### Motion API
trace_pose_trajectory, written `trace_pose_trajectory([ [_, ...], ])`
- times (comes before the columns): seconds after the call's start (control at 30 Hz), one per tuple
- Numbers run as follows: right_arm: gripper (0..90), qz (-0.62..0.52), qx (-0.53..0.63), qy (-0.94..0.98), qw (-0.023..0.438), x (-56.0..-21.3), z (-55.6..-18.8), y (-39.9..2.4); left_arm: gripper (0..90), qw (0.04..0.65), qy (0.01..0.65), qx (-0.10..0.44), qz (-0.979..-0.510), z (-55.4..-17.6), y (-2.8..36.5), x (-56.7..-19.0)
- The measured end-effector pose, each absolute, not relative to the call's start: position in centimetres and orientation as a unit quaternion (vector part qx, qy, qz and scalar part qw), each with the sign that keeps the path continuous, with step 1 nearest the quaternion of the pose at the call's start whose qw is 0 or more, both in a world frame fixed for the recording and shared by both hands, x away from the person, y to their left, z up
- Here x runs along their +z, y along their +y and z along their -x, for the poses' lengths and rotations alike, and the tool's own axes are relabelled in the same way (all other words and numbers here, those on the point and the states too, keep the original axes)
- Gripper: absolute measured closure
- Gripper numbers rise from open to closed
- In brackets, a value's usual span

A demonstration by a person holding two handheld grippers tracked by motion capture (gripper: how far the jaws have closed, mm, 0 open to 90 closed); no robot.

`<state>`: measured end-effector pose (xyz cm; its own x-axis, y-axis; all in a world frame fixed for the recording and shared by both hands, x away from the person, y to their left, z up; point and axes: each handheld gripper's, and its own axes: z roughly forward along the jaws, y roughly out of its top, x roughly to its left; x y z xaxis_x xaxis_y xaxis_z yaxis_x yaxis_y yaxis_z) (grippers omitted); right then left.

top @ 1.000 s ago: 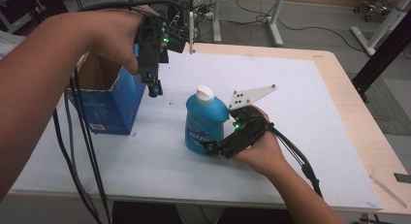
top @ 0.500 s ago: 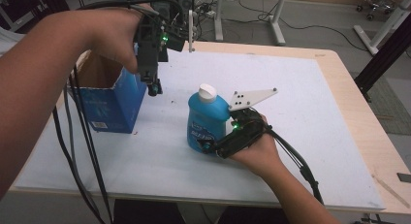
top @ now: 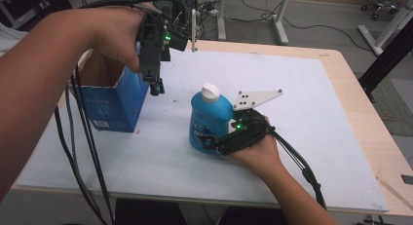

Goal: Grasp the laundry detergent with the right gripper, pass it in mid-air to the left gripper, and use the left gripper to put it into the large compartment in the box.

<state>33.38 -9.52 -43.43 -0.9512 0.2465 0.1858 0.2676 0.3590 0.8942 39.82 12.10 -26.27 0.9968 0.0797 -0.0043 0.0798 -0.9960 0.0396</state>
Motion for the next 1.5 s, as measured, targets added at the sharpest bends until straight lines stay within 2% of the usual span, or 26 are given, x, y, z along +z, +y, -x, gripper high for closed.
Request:
trace_pose_trajectory([
  [0.1,17.4,0.155,-0.547,-0.822,0.006,-43.4,-33.33,-9.49,1.8,0.019,0.039,-0.002,-0.999,-39.82,12.11,-26.28],
  [0.17,22.5,0.153,-0.548,-0.822,0.005,-43.41,-33.33,-9.51,1.8,0.021,0.04,-0.001,-0.999,-39.8,12.14,-26.3],
  [0.27,22.7,0.154,-0.549,-0.822,0.003,-43.45,-33.3,-9.45,1.8,0.018,0.039,-0.002,-0.999,-39.81,12.17,-26.29],
  [0.63,32.4,0.15,-0.547,-0.823,-0.002,-43.56,-33.17,-9.38,1.8,0.019,0.042,-0.002,-0.999,-39.78,12.33,-26.35],
  [1.03,35.3,0.148,-0.551,-0.821,-0.004,-43.67,-33.18,-9.34,1.8,0.017,0.043,-0.003,-0.999,-39.92,12.26,-26.51],
  [1.23,39.6,0.142,-0.554,-0.82,-0.005,-43.69,-33.08,-9.31,1.8,0.016,0.043,-0.004,-0.999,-40.01,12.35,-26.56],
  [1.5,43.9,0.13,-0.556,-0.82,-0.035,-43.58,-32.64,-9.25,1.8,0.016,0.043,-0.005,-0.999,-40.01,12.29,-26.59],
])
